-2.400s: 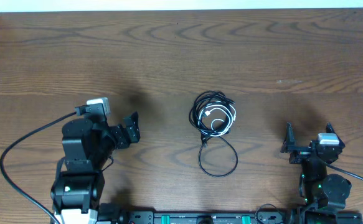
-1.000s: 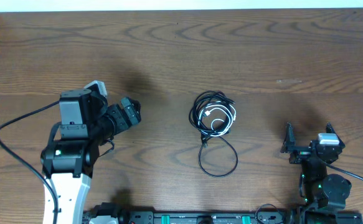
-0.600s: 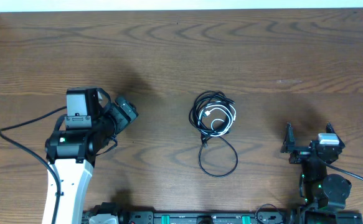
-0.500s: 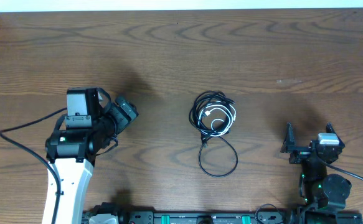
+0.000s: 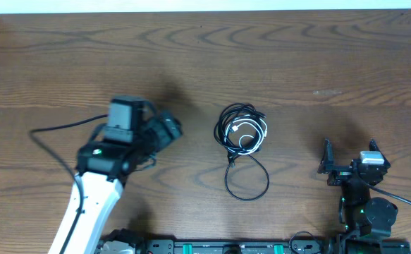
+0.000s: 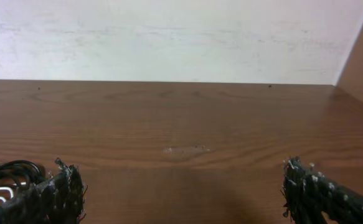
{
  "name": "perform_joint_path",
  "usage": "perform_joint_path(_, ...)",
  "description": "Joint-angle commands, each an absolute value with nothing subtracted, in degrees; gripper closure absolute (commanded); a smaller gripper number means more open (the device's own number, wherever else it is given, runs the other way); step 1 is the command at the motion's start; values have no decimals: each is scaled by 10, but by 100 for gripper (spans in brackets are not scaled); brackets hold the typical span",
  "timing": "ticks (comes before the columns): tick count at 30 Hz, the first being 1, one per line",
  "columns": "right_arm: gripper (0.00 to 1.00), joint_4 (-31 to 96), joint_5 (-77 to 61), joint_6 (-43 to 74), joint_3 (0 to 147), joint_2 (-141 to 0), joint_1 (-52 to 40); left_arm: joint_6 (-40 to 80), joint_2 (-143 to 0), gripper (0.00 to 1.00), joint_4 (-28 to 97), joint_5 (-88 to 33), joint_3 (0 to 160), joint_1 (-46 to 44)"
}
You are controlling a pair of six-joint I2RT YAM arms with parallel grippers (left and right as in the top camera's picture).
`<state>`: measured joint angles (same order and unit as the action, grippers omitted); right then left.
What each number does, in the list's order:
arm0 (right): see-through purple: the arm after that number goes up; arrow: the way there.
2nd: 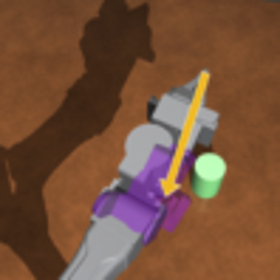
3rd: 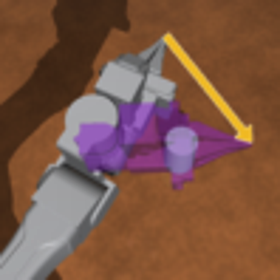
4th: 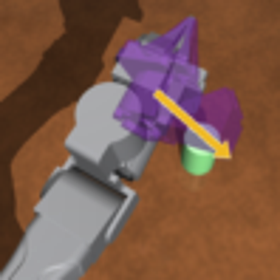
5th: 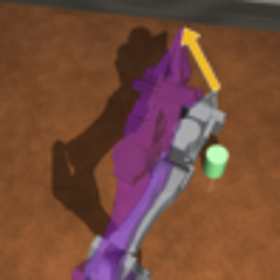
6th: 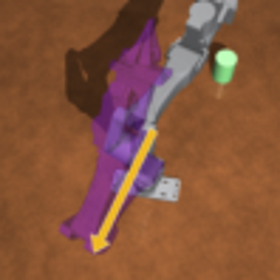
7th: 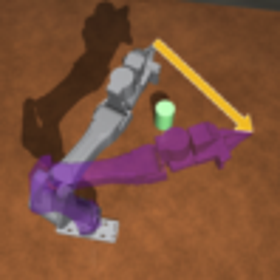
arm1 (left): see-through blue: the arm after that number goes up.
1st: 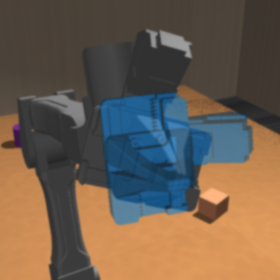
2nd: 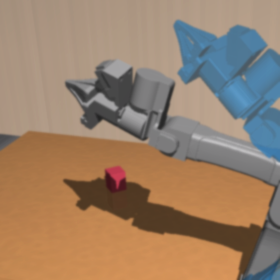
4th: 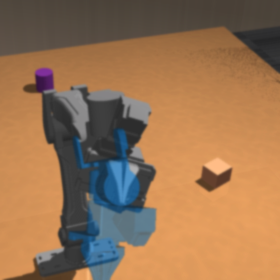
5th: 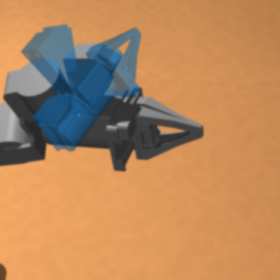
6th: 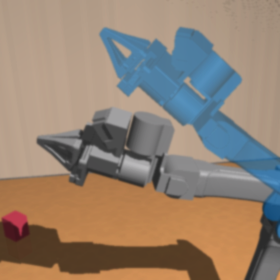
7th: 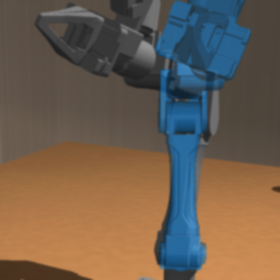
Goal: Untangle cables
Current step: 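Raise the left arm and move its gripper toward the black-white cable bundle, then lower the left gripper onto the cable bundle and close on the loops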
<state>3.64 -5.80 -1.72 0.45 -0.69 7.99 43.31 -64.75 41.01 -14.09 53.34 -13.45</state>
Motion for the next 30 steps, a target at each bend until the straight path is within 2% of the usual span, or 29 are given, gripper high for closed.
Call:
perform_joint_path(1, 1, 38, -60, -19, 3, -4, 82, 432, -684, 7, 395, -97, 544, -207)
perform_joint_path(9, 1, 38, -60, -19, 3, -4, 82, 434, -767, 7, 368, -65, 544, -314)
perform_joint_path(30, 1, 38, -60, -19, 3, -4, 82, 434, -801, 7, 368, -57, 544, -323)
